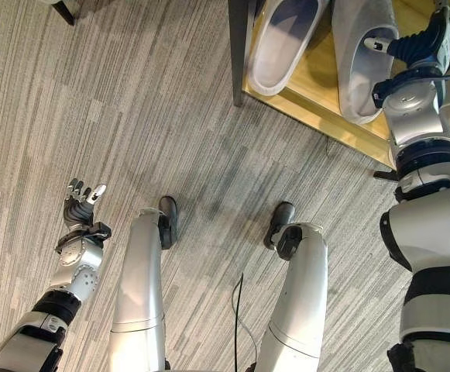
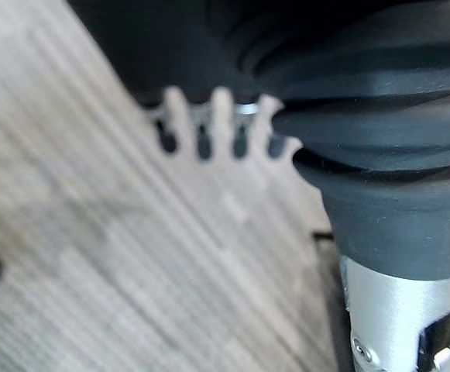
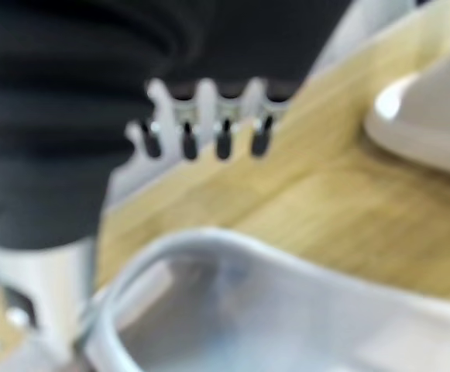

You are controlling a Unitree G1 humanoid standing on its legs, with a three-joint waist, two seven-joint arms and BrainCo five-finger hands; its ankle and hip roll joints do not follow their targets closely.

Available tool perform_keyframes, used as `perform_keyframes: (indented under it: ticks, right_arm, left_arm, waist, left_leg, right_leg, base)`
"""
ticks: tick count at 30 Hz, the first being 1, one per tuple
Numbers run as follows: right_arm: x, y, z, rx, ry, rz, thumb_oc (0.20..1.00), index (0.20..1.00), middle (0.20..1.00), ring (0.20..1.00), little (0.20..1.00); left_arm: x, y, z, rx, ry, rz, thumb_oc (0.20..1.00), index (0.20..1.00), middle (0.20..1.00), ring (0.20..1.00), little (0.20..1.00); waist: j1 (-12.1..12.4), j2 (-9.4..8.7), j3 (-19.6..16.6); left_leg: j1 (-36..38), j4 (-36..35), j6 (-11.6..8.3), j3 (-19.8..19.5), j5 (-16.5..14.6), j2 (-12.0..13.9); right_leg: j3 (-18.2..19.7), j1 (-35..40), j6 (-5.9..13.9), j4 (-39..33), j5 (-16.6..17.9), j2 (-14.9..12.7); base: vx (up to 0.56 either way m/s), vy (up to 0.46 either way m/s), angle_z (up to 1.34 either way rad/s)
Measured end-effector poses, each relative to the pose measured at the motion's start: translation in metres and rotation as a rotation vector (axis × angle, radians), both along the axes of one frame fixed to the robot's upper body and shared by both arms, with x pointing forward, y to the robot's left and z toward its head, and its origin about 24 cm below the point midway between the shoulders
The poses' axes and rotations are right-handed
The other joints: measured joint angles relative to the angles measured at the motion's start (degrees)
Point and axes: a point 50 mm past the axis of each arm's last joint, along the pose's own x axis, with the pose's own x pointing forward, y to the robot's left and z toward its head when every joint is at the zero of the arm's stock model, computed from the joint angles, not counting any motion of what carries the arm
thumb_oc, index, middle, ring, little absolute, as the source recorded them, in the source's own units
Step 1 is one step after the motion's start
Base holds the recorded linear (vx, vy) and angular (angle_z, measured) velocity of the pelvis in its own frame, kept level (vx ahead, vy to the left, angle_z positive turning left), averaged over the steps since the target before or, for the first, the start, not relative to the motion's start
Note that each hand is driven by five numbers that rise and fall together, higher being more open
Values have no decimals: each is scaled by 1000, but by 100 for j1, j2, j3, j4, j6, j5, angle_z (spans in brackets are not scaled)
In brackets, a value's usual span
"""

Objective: Arrange the slippers neatly on the shoe rack.

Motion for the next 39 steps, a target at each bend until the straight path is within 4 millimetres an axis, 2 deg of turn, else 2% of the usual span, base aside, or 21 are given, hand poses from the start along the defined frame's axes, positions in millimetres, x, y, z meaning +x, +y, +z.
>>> perform_keyframes:
  ticks: [6, 15, 18, 20, 22, 26, 29, 33, 39]
  right_arm:
    - [3, 8, -1, 9, -9, 27, 1000, 1000, 1000, 1000, 1000]
    - [2, 1, -10, 51, -9, 10, 1000, 1000, 1000, 1000, 1000]
    - [2, 0, -16, 50, 8, 1, 1000, 1000, 1000, 1000, 1000]
    - [2, -2, -28, 30, 36, -9, 1000, 1000, 1000, 1000, 1000]
    - [6, 3, -50, 57, 64, 1, 1000, 1000, 1000, 1000, 1000]
    - [6, 6, -52, 104, 45, 4, 1000, 1000, 1000, 1000, 1000]
    - [10, 13, -73, 173, 73, 26, 1000, 1000, 1000, 1000, 1000]
    - [12, 24, -66, 209, 35, 82, 1000, 1000, 1000, 1000, 1000]
    - [14, 42, -70, 218, 18, 162, 1000, 1000, 1000, 1000, 1000]
  left_arm:
    - [-1, 0, -1, 2, 7, -2, 1000, 1000, 1000, 1000, 1000]
    - [-4, 0, -8, 10, 43, -10, 1000, 1000, 1000, 1000, 1000]
    - [-5, 0, -9, 23, 51, -13, 1000, 1000, 1000, 1000, 1000]
    - [-5, 0, -9, 29, 52, -25, 1000, 1000, 1000, 1000, 1000]
    - [-4, 2, -5, 51, 42, -34, 1000, 1000, 1000, 1000, 1000]
    - [-3, 6, -2, 64, 36, -28, 1000, 1000, 1000, 1000, 1000]
    - [-2, 6, -1, 80, 35, -30, 1000, 1000, 1000, 1000, 1000]
    - [0, 5, 2, 86, 25, -33, 1000, 1000, 1000, 1000, 1000]
    - [1, 5, 3, 84, 24, -29, 1000, 1000, 1000, 1000, 1000]
  waist:
    - [11, -9, 5]
    - [-8, -21, 12]
    - [1, -16, 25]
    - [-12, -12, 33]
    - [-6, 2, 76]
    - [-3, 56, 243]
    - [-13, 73, 253]
    - [-14, 75, 253]
    - [-8, 73, 252]
  left_leg:
    - [-1, -18, 11, 20, 31, -8]
    - [0, 33, 29, 20, 107, -36]
    - [0, 70, 41, 23, 108, -31]
    - [0, 88, 48, 33, 112, -26]
    - [6, 115, 51, 48, 111, -7]
    - [55, 38, 66, 62, 124, 29]
    - [106, -52, 34, 75, 171, 23]
    - [120, -37, 39, 62, 168, 26]
    - [148, -33, 47, 63, 185, 26]
  right_leg:
    - [16, 0, 9, -42, 55, 3]
    - [57, 16, 36, -80, 187, 21]
    - [72, 19, 44, -85, 212, 33]
    - [79, 24, 41, -105, 220, 40]
    - [89, 29, 42, -108, 235, 62]
    - [132, 27, 26, -142, 267, 123]
    - [121, 29, 12, -131, 274, 131]
    - [121, 33, -33, -109, 263, 134]
    - [131, 89, -39, -124, 271, 125]
  base:
    - [-31, 17, 0]
    - [-18, 6, -1]
    - [-21, 0, -2]
    - [-20, -13, -3]
    - [-5, -10, -6]
    - [-23, -37, -3]
    - [2, -19, 2]
    - [0, 0, 0]
    - [0, 0, 0]
